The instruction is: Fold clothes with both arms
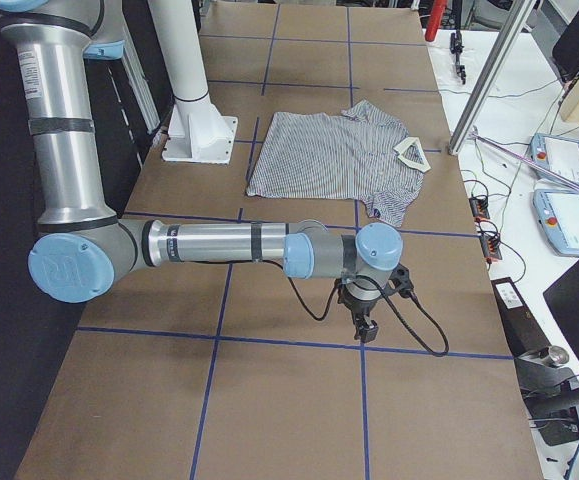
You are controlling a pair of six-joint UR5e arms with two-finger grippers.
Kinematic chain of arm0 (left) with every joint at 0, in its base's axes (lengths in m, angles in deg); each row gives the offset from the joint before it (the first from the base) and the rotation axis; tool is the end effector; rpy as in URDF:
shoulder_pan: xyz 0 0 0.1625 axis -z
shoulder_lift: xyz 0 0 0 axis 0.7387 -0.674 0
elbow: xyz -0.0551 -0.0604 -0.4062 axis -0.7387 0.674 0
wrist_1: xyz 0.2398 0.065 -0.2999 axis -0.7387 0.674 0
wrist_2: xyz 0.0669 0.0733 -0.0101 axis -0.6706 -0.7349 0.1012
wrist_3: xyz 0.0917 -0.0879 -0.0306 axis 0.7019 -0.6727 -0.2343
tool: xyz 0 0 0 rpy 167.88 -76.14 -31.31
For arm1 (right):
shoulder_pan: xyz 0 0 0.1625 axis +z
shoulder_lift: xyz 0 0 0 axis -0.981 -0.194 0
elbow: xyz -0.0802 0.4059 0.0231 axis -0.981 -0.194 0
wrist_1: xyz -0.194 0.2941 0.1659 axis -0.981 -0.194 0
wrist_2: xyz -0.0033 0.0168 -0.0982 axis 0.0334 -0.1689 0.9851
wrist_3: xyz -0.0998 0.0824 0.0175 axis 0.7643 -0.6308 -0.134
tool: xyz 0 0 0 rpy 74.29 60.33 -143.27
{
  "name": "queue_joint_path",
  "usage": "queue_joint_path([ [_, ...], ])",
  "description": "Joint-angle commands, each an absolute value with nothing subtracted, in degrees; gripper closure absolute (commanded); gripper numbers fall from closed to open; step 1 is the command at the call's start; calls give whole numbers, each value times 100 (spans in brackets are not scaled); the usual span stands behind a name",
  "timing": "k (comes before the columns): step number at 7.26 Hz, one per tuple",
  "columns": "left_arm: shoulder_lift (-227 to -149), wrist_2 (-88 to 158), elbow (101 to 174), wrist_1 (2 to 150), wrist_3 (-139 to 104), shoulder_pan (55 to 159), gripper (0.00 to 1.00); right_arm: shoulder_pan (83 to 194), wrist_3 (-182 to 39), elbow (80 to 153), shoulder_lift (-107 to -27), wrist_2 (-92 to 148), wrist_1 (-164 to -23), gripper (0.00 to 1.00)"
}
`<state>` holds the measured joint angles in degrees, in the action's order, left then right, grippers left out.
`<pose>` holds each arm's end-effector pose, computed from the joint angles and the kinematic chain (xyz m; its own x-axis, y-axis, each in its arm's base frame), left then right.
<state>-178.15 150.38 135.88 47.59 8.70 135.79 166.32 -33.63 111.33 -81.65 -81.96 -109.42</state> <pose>-0.0209 -0.5414 0.5893 0.6610 0.3147 -0.6812 -0.1693 0.9469 0.2732 0.0220 -0.5044 0.6525 0.6633 -0.3975 0.6341 0.3062 0.9173 0.2547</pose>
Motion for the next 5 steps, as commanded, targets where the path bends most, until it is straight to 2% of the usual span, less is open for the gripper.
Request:
queue_joint_path([
  [1, -17777, 15135, 13797, 4757, 894, 13604, 0, 16340, -3356, 11122, -8267, -8219, -10916, 0],
  [4, -17575, 14835, 13905, 4792, 868, 13578, 0, 16267, -3600, 10799, -8267, -8727, -10102, 0],
  [5, -17601, 14740, 13835, 4792, 868, 13551, 0, 15997, -4629, 10779, -8146, -8929, -9637, 0],
])
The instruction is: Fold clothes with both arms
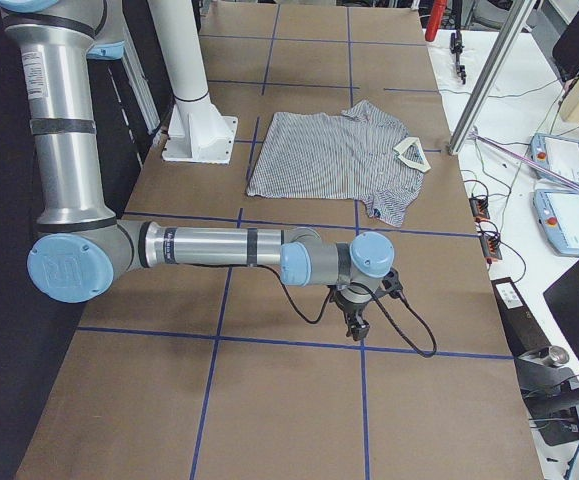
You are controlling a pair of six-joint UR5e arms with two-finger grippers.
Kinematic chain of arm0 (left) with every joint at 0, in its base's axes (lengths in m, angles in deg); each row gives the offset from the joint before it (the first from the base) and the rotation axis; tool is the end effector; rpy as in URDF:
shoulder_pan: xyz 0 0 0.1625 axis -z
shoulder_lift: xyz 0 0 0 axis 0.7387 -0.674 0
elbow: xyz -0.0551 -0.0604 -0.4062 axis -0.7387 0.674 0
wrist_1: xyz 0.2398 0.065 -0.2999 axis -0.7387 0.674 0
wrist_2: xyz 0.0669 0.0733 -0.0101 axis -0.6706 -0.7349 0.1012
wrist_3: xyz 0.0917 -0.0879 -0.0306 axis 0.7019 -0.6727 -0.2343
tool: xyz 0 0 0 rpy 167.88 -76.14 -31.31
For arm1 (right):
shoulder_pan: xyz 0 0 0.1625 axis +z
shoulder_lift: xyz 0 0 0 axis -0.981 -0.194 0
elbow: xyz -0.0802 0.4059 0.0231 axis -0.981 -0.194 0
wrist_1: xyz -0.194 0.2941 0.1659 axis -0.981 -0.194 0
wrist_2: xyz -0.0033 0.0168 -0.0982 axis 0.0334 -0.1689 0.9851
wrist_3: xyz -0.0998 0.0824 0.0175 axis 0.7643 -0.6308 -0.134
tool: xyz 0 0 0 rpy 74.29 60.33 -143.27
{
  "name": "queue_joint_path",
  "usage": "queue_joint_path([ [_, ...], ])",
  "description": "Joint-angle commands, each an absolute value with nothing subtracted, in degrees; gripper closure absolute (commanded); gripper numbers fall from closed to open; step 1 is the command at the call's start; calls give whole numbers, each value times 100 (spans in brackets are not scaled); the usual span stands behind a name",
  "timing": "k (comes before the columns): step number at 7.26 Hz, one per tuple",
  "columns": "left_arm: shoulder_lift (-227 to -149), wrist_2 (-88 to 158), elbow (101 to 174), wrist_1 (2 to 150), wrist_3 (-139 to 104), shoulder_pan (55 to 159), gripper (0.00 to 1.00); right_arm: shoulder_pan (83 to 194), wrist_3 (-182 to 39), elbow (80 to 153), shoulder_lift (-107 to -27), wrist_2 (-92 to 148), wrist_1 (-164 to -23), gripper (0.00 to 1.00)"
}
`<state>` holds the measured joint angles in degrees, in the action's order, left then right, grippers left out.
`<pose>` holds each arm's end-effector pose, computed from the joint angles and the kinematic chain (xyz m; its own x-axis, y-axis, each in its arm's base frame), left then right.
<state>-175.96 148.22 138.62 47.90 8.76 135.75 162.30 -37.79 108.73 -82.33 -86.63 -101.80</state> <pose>-0.0244 -0.5269 0.5899 0.6868 0.3235 -0.6509 -0.1760 0.9429 0.2829 -0.0210 -0.5056 0.6585 0.5978 -0.4233 0.6808 0.3035 0.9055 0.2965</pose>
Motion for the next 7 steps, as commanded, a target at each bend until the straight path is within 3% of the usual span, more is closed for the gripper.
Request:
queue_joint_path([
  [1, -17645, 14504, 13948, 4688, 860, 13525, 0, 15620, -6049, 10753, -7831, -8914, -9015, 0],
  [4, -17628, 14660, 13897, 4878, 895, 13516, 0, 14504, -9594, 9737, -6242, -8338, -7589, 1],
  [5, -17401, 15278, 13957, 4967, 886, 13533, 0, 13995, -10788, 9498, -5898, -7402, -7097, 7],
  [7, -17294, 15802, 14002, 5231, 877, 13525, 0, 13403, -12151, 8901, -5229, -6288, -6969, 8],
])
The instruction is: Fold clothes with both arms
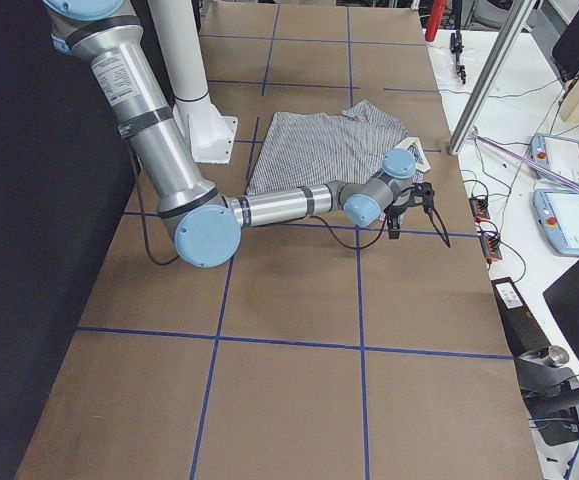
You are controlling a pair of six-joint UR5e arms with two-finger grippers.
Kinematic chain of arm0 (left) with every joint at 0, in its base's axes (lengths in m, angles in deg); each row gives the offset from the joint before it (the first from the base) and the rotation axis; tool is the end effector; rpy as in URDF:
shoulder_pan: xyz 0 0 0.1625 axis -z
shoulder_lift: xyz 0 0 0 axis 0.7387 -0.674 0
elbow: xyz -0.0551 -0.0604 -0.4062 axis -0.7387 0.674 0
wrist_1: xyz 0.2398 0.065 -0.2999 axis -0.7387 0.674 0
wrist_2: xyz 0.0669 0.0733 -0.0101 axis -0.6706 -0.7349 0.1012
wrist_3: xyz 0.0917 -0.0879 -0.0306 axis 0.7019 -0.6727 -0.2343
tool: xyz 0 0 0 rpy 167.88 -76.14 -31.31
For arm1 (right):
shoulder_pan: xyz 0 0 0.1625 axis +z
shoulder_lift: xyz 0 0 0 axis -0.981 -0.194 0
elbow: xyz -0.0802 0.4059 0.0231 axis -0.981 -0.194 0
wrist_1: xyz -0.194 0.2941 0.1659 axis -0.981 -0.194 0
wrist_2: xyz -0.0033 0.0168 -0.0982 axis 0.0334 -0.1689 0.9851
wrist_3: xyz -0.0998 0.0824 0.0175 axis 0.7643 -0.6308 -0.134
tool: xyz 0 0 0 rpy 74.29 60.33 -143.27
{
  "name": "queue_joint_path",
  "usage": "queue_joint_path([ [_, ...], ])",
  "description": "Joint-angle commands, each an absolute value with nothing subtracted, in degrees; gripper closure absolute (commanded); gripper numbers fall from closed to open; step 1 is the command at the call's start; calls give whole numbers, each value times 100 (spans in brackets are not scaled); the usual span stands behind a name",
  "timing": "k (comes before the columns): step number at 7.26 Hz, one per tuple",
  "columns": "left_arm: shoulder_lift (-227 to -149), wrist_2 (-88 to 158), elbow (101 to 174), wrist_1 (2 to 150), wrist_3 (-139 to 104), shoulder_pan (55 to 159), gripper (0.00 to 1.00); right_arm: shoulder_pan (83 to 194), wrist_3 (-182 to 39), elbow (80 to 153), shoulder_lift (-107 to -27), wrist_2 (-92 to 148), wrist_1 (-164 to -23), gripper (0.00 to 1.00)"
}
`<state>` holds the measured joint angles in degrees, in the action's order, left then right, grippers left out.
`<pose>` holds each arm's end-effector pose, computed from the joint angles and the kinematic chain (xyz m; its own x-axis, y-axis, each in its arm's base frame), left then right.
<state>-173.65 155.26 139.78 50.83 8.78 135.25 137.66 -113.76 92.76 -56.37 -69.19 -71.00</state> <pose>-0.0097 -0.5115 0.5837 0.5931 0.3602 -0.7201 -0.1653 0.9298 0.3289 -0.3156 -0.6519 0.4678 0.5966 0.1216 0.7933 -0.2842 0.9564 0.0670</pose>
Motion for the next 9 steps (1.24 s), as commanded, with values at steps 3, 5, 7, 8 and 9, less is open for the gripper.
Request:
queue_joint_path([
  [3, -17293, 15794, 14002, 5240, 868, 13525, 0, 13252, -12136, 8257, -4927, -5890, -6969, 23],
  [5, -17302, 15794, 14037, 5241, 860, 13525, 0, 13252, -12101, 8178, -4989, -5802, -6978, 27],
  [7, -17302, 15785, 14125, 5241, 851, 13525, 0, 13252, -12153, 8177, -4998, -5802, -6969, 67],
  [8, -17302, 15794, 14186, 5241, 659, 13525, 0, 13252, -12154, 8177, -4989, -5802, -6978, 100],
  [9, -17302, 15794, 14265, 5241, 466, 13516, 0, 13252, -12154, 8177, -4998, -5837, -6978, 100],
])
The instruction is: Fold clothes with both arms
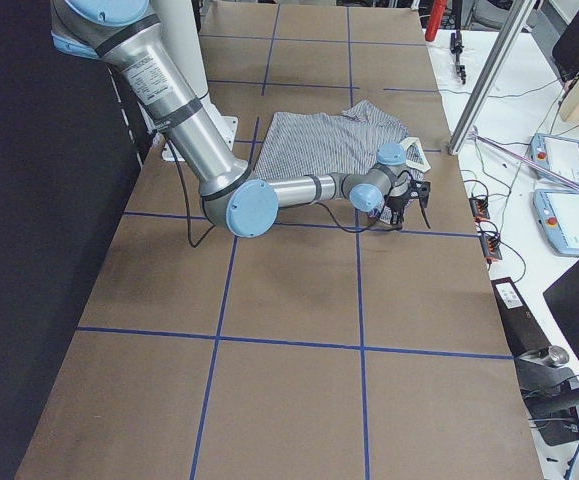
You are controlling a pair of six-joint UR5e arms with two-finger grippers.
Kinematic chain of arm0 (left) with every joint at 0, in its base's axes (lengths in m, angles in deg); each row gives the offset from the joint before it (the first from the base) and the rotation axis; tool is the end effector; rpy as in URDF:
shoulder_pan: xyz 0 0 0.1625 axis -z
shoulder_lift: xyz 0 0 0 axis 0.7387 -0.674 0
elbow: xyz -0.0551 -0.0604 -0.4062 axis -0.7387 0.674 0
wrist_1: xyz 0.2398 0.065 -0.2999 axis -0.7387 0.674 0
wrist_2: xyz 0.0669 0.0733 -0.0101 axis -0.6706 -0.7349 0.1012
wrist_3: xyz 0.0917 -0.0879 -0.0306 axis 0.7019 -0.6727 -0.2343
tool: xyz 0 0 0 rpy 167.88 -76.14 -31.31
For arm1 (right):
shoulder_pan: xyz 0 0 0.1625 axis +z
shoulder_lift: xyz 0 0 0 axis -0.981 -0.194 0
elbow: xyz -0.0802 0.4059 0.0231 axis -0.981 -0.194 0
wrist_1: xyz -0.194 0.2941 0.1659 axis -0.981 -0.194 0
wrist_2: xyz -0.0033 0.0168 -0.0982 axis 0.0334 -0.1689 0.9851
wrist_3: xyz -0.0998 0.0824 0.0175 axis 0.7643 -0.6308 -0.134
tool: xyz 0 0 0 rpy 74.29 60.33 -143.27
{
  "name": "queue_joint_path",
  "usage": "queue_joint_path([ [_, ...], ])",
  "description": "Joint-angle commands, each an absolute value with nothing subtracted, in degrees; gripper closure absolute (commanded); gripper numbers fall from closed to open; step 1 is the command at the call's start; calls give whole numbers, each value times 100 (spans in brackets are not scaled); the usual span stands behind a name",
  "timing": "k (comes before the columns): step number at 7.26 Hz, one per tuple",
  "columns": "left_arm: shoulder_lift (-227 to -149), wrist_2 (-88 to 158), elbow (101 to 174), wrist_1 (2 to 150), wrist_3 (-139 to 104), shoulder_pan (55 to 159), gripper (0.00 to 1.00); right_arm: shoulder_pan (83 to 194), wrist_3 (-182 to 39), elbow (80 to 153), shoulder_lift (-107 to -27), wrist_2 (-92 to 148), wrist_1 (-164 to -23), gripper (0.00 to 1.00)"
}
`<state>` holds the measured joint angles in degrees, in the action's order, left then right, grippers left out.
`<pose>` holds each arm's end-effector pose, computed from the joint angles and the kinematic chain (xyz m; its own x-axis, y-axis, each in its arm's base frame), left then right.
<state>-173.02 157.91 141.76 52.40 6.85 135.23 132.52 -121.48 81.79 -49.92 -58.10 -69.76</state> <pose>-0.0061 -0.5074 0.5651 0.5601 0.3703 -0.7411 -0.1385 0.9238 0.3569 -0.3831 -0.6739 0.4870 0.6534 0.2532 0.7134 -0.4026 0.9143 0.0442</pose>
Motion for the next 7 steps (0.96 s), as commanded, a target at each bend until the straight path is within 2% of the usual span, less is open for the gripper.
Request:
queue_joint_path([
  [1, -17302, 15794, 14265, 5241, 403, 13525, 0, 13269, -12145, 8282, -4980, -5863, -6969, 100],
  [3, -17293, 15803, 14318, 5241, 394, 13525, 0, 13261, -12259, 9009, -5024, -6248, -7013, 100],
  [4, -17293, 15803, 14336, 5241, 394, 13525, 0, 13156, -12407, 9108, -4929, -6320, -7005, 100],
  [7, -17293, 15803, 14345, 5241, 402, 13525, 0, 12419, -13260, 8760, -4245, -5649, -7049, 100],
])
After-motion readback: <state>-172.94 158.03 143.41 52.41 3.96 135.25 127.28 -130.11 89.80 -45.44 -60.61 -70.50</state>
